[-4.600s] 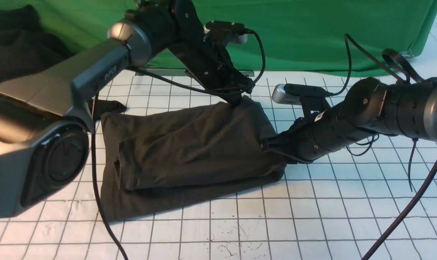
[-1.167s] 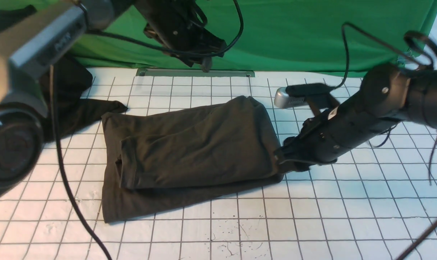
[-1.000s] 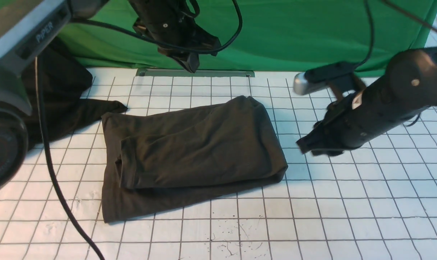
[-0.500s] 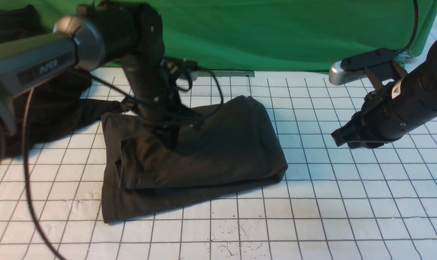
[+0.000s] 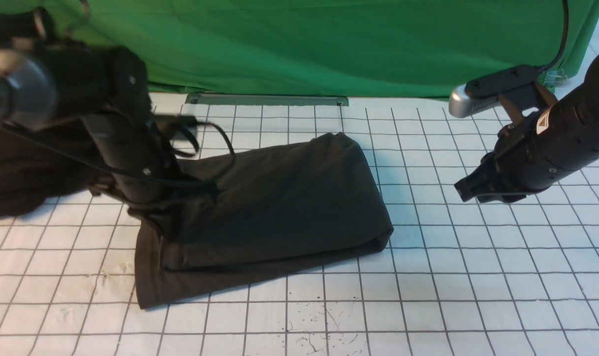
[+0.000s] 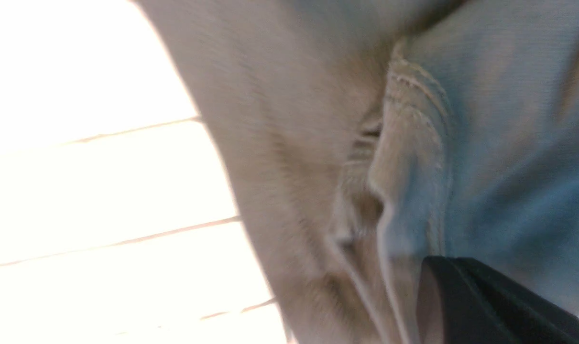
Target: Fold a long-sleeved shirt over a white checkered tablecloth.
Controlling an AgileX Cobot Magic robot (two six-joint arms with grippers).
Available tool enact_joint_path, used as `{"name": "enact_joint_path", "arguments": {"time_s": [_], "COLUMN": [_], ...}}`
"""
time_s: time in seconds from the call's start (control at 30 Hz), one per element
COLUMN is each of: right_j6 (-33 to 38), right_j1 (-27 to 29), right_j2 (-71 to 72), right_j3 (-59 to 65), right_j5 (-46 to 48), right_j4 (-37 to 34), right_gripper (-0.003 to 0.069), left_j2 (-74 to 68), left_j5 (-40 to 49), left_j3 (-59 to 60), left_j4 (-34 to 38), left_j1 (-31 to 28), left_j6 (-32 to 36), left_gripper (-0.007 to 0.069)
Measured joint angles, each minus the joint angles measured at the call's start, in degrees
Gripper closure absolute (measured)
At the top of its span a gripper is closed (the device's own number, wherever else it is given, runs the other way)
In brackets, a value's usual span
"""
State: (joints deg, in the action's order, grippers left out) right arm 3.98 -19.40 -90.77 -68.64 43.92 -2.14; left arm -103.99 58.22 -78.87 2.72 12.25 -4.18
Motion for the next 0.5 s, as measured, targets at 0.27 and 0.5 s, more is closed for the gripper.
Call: {"name": "enact_joint_path", "arguments": {"time_s": [0.27,0.5], "right_j6": [0.1,0.6], "right_j1": [0.0,0.0], "right_j2": [0.0,0.0], "right_j3": [0.0,0.0], "right_j5": [-0.2,-0.6], "right_j4": [-1.8,-4.3], "right_gripper": [0.0665,0.0665], "left_j2": [7.4,3.7], "left_j5": [-1.3,-4.7], "left_j3": [0.0,0.0], "left_j4": [1.2,1.5], "left_j1": [-4.1,-4.2], "left_j6": [-0.5,-0.1], "left_gripper": [0.0623,0.0489]}}
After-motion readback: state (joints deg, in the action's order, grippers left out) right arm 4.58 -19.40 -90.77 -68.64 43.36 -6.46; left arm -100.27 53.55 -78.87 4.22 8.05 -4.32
